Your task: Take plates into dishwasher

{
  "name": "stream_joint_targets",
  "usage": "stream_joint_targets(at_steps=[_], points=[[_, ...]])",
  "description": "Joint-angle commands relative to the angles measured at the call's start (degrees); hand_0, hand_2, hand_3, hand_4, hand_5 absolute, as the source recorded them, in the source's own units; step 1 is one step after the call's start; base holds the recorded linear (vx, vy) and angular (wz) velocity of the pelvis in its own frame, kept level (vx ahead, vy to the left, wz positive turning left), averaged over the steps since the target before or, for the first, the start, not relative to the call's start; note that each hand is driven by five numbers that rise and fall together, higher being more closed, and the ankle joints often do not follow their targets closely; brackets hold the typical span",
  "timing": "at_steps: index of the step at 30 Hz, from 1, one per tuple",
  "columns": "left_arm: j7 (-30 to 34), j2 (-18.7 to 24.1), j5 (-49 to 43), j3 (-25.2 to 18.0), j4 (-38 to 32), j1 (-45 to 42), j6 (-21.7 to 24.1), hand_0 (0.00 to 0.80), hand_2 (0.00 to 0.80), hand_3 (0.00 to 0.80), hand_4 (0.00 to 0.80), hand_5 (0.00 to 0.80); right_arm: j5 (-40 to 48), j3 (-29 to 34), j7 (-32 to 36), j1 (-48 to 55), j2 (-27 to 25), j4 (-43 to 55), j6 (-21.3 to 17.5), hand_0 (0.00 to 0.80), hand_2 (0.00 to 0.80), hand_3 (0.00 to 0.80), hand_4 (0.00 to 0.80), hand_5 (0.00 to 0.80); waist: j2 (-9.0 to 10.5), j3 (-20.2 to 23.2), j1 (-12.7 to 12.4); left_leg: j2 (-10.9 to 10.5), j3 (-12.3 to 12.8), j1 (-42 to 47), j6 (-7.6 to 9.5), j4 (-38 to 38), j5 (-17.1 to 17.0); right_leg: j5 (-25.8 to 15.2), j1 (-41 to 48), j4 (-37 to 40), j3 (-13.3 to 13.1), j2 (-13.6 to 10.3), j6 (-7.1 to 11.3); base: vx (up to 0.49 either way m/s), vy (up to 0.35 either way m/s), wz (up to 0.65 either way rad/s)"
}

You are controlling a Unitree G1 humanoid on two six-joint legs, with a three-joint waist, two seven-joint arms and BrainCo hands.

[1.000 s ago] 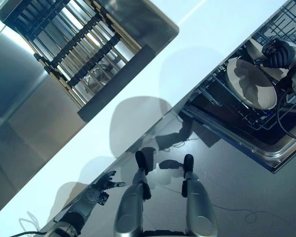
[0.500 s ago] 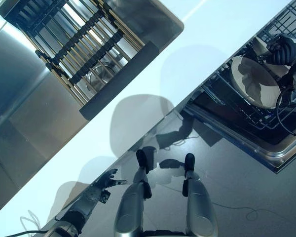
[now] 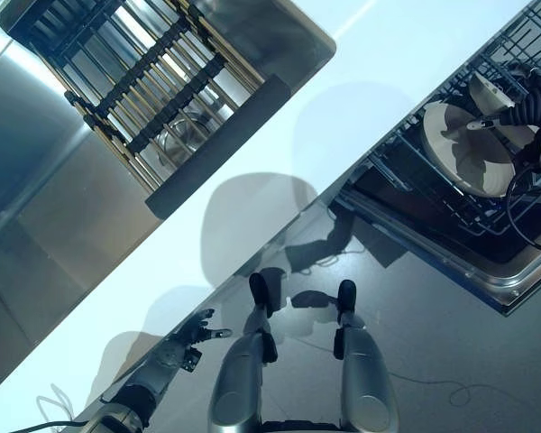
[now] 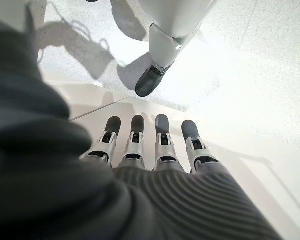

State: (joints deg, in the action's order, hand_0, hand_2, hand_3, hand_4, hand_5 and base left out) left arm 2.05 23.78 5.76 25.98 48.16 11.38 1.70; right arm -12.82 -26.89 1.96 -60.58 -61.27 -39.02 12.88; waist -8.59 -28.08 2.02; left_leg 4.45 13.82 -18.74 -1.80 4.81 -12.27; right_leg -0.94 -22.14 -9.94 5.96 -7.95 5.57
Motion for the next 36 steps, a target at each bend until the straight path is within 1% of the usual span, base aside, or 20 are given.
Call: stream_joint_targets(at_steps=[1, 9, 13, 17, 19, 23, 25, 28, 29, 30, 32, 34, 36], points=[[-1.7, 4.4, 1.6, -1.1, 1.3, 4.2, 0.1, 0.000, 0.000, 0.000, 0.000, 0.000, -1.6, 0.3, -2.8, -1.9, -5.5, -4.1, 2.9, 0.000, 0.000, 0.000, 0.000, 0.000, -0.81, -1.0, 0.2, -3.0, -2.5, -0.3, -0.99, 0.2, 2.6, 5.6, -3.7, -9.7, 2.5, 4.0, -1.86, 0.000, 0.000, 0.00], [-1.9, 4.4, 1.0, -1.6, 1.3, 3.6, 0.2, 0.000, 0.000, 0.000, 0.000, 0.000, 0.3, 1.3, -4.8, -1.1, -5.6, -2.3, 2.4, 0.000, 0.000, 0.000, 0.000, 0.000, 0.28, -0.4, 0.2, -2.9, -2.5, 0.6, -0.75, 0.2, 3.3, 5.6, -2.3, -8.8, 2.4, 4.2, -1.81, 0.000, 0.000, 0.00], [-1.8, 4.4, 0.5, -2.2, 2.0, 2.7, 0.7, 0.000, 0.000, 0.000, 0.000, 0.000, 3.9, 4.5, -8.3, 1.2, -6.1, 1.3, 0.0, 0.000, 0.000, 0.000, 0.000, 0.000, 1.17, 0.6, 0.5, -2.7, -2.5, 1.4, -0.69, 0.2, 3.8, 5.4, -1.1, -7.9, 2.0, 4.7, -1.77, 0.012, -0.003, 0.02], [-2.1, 4.3, -0.1, -3.2, 2.8, 2.0, 0.6, 0.000, 0.000, 0.000, 0.000, 0.000, 10.1, 11.9, -13.3, 7.6, -6.1, 8.4, -2.6, 0.000, 0.000, 0.000, 0.000, 0.000, 2.75, 1.2, 1.4, -2.4, -2.2, 2.5, -0.65, 0.2, 4.5, 5.2, 0.4, -6.9, 1.7, 5.1, -1.44, 0.022, -0.012, 0.04], [-2.6, 4.0, -0.4, -3.8, 3.6, 1.4, 1.2, 0.000, 0.000, 0.000, 0.000, 0.000, 14.0, 17.2, -15.2, 12.1, -5.9, 13.4, -3.9, 0.000, 0.000, 0.000, 0.000, 0.000, 3.62, 1.7, 2.2, -2.3, -1.8, 3.3, -0.62, 0.2, 5.0, 5.1, 1.3, -6.2, 1.5, 5.2, -1.26, 0.000, 0.000, 0.00], [-2.9, 3.1, -1.5, -5.0, 5.8, 0.7, 1.9, 0.000, 0.000, 0.000, 0.000, 0.000, 22.3, 28.1, -18.4, 22.1, -3.3, 21.9, -8.6, 0.000, 0.000, 0.000, 0.000, 0.000, 4.91, 2.9, 3.9, -2.3, -1.1, 4.9, -0.56, 0.2, 5.9, 4.9, 3.2, -4.7, 0.7, 5.5, -1.05, 0.006, 0.004, -0.01], [-3.0, 2.8, -1.9, -5.3, 7.2, 0.6, 2.4, 0.000, 0.000, 0.000, 0.000, 0.000, 26.1, 32.1, -18.5, 25.9, -1.7, 24.8, -11.0, 0.000, 0.000, 0.000, 0.000, 0.000, 5.44, 3.7, 4.6, -2.3, -0.7, 5.9, -0.51, 0.2, 6.4, 4.7, 4.3, -3.8, 0.4, 5.5, -0.96, 0.008, 0.008, -0.03], [-3.0, 2.3, -2.6, -5.9, 8.7, 0.4, 2.9, 0.000, 0.000, 0.000, 0.000, 0.000, 29.8, 36.3, -17.3, 30.5, 0.3, 27.7, -13.6, 0.000, 0.000, 0.000, 0.000, 0.000, 5.95, 4.8, 5.5, -2.3, -0.4, 7.1, -0.49, 0.2, 6.8, 4.5, 5.6, -2.9, -0.1, 5.7, -1.01, 0.025, 0.015, -0.10], [-3.0, 2.2, -2.6, -5.8, 8.8, 0.4, 3.0, 0.000, 0.000, 0.000, 0.000, 0.000, 29.8, 36.7, -17.1, 31.0, 0.5, 28.0, -13.6, 0.000, 0.000, 0.000, 0.000, 0.000, 6.00, 4.8, 5.5, -2.3, -0.4, 7.2, -0.50, 0.2, 6.8, 4.5, 5.7, -2.8, -0.1, 5.7, -1.01, 0.000, 0.000, 0.00], [-3.4, 1.8, -3.0, -5.9, 9.5, 0.3, 3.2, 0.000, 0.000, 0.000, 0.000, 0.000, 29.9, 38.1, -16.4, 32.7, 1.2, 28.5, -14.4, 0.000, 0.000, 0.000, 0.000, 0.000, 6.27, 5.4, 5.9, -2.2, -0.1, 7.8, -0.50, 0.2, 6.9, 4.4, 6.4, -2.3, -0.3, 5.7, -1.06, 0.017, 0.012, -0.05], [-3.8, 1.4, -3.2, -5.7, 10.0, 0.1, 3.5, 0.000, 0.000, 0.000, 0.000, 0.000, 30.9, 38.7, -16.4, 33.8, 1.3, 28.5, -15.5, 0.000, 0.000, 0.000, 0.000, 0.000, 6.46, 6.0, 6.1, -2.1, 0.2, 8.3, -0.45, 0.2, 7.0, 4.2, 7.0, -1.8, -0.4, 5.7, -1.12, 0.016, 0.005, -0.08], [-3.9, 1.1, -3.6, -5.7, 10.5, 0.0, 3.5, 0.000, 0.000, 0.000, 0.000, 0.000, 35.1, 40.0, -16.8, 34.4, 1.4, 28.4, -16.0, 0.000, 0.000, 0.000, 0.000, 0.000, 6.75, 6.8, 6.3, -2.1, 0.3, 9.0, -0.40, 0.2, 7.2, 4.2, 7.8, -1.6, -0.6, 5.8, -1.24, 0.017, -0.010, -0.06], [-3.5, 1.3, -3.6, -5.8, 11.3, 0.0, 3.8, 0.000, 0.000, 0.000, 0.000, 0.000, 41.7, 41.6, -16.8, 35.5, 2.6, 27.6, -16.4, 0.000, 0.000, 0.000, 0.000, 0.000, 6.80, 7.3, 6.7, -1.9, 0.6, 9.5, -0.45, 0.2, 7.3, 4.3, 8.2, -1.7, -0.7, 5.8, -1.20, 0.000, 0.000, 0.00]])
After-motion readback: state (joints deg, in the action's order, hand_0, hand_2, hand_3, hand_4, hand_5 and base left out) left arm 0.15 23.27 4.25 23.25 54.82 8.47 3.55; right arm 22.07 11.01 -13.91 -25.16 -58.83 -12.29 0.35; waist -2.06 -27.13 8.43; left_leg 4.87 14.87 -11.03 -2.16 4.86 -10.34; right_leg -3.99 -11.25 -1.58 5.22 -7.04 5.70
